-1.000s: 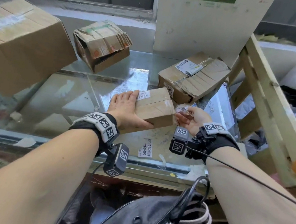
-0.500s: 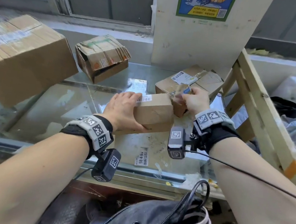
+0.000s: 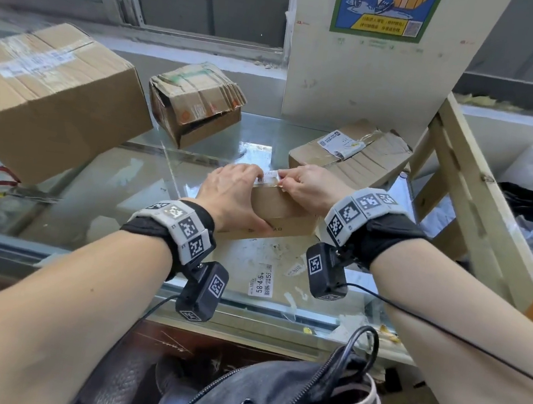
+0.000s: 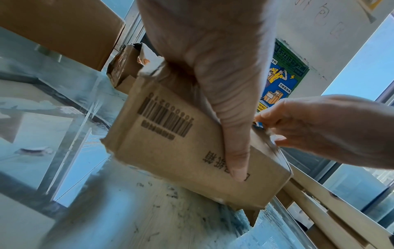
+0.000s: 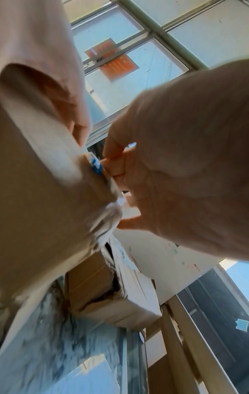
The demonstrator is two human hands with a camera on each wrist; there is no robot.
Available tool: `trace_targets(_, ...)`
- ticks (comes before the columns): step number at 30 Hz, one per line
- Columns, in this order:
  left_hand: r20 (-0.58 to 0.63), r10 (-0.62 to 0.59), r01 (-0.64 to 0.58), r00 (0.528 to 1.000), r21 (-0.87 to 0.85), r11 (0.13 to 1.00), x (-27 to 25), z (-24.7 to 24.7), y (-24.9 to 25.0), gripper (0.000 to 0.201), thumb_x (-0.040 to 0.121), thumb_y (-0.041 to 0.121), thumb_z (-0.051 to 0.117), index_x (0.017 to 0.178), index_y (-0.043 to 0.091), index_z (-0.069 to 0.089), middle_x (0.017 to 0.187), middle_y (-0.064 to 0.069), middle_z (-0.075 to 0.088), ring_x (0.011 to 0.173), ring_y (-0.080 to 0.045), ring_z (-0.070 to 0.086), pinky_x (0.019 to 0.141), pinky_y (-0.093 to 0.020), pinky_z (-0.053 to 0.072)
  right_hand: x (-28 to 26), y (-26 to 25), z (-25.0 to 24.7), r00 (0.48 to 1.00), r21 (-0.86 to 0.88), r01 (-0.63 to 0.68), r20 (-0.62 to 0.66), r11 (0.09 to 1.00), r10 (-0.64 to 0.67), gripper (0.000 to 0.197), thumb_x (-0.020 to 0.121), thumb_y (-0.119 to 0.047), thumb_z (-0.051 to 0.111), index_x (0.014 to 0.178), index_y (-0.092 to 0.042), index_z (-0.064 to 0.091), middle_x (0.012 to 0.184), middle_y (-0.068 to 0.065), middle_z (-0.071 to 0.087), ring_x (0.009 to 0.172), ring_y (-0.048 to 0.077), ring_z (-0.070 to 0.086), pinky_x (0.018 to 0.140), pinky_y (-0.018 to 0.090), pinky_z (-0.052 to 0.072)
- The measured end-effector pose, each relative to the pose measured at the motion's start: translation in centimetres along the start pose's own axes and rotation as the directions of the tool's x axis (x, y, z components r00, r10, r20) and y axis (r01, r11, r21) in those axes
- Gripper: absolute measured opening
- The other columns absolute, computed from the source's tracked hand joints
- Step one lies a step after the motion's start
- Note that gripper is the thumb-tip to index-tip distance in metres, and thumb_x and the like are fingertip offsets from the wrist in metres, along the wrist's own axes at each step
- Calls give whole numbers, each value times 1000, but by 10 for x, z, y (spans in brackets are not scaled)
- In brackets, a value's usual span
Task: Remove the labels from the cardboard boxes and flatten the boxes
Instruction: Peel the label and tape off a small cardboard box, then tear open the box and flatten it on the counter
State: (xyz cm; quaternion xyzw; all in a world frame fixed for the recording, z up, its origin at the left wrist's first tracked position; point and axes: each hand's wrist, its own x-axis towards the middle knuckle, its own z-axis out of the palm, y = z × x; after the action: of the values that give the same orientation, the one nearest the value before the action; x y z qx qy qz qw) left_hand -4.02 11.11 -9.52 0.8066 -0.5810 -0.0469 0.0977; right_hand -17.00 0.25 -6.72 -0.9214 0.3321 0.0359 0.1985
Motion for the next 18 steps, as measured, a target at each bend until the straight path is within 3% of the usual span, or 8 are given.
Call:
trace_targets(3,-106,76,-75,992,12,997,-3,4,-1,70,51,64,81,95,21,47,98,4,50,94,-18,46,88,-30,37,3,-3,-4,1000,29,-28,-6,999,28,38,97,-26,36,111,-8,66,123,10,63,114,27,54,99,41,41)
trace_targets(7,-300,253,-247,920,60,967,-9,11,-8,65,50,53,87,86,12,53,89,-4,57,86,-27,53,88,-37,39,4,-1,-7,995,100,-26,-97,995,36,32,97,-29,47,99,-7,71,114,7,67,103,23,59,88,32,45)
trace_targets(11,-407,360,-350,840,102,931,-12,11,-11,59,50,40,91,84,7,55,80,-9,59,76,-30,56,79,-39,40,-3,1,-13,991,134,-5,-129,991,22,35,92,-35,58,122,-16,62,129,4,56,119,18,50,89,23,32)
trace_targets(14,-422,413,-388,807,148,910,-14,11,-12,55,53,35,92,85,7,57,78,-8,62,71,-30,59,78,-35,39,-5,-1,-18,996,86,-3,-85,996,10,53,86,-38,66,135,-23,50,143,1,45,130,17,41,102,25,30)
trace_targets(18,-436,452,-419,778,177,891,-16,12,-12,49,55,32,91,80,9,56,76,-5,63,69,-27,60,72,-34,47,-2,-1,-16,999,-22,-10,-31,1000,9,66,82,-34,68,141,-23,40,141,2,46,129,22,41,106,33,34)
